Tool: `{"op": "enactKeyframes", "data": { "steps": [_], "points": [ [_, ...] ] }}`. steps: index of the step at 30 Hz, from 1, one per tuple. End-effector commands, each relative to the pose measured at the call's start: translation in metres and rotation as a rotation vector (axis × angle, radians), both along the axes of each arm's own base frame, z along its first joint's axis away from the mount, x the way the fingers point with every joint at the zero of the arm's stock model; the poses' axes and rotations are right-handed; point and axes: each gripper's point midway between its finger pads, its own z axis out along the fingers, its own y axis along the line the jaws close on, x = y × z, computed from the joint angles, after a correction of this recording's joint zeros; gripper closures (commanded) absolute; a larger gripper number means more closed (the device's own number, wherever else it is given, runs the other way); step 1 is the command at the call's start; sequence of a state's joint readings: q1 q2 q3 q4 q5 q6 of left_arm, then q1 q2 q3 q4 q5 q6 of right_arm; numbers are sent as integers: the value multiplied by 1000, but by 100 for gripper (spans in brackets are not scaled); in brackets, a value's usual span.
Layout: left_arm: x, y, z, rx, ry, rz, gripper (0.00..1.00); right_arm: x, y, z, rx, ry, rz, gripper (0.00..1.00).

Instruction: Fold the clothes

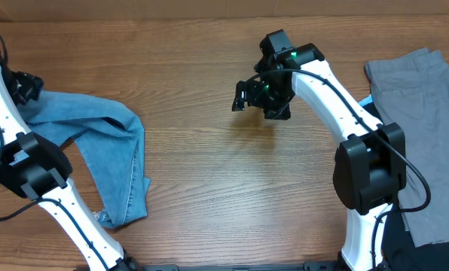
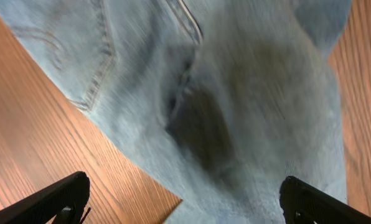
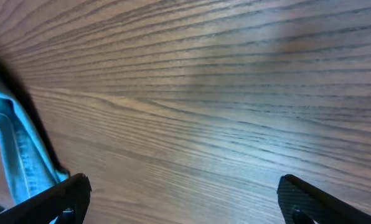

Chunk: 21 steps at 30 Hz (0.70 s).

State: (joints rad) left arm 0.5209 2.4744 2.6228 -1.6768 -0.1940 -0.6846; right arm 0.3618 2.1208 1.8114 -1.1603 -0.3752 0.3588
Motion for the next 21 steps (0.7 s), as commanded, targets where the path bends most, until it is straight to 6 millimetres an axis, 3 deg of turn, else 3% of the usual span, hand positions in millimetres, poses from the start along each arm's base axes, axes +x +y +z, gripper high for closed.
{"op": "enactKeyframes", "data": {
  "steps": [1,5,12,21],
  "points": [
    [10,-16,0,-33,-18,-51,0,-7,17,11,92,6,49,0],
    [15,-27,0,-41,-14,-80,1,-26,55,28,265,20,177,4],
    [23,-41,0,-34,-5,-146,0,-57,109,26,284,-4,315,2],
    [14,-26,1,-29,0,-103,0,-92,197,14,356,-98,478,0]
  ]
}}
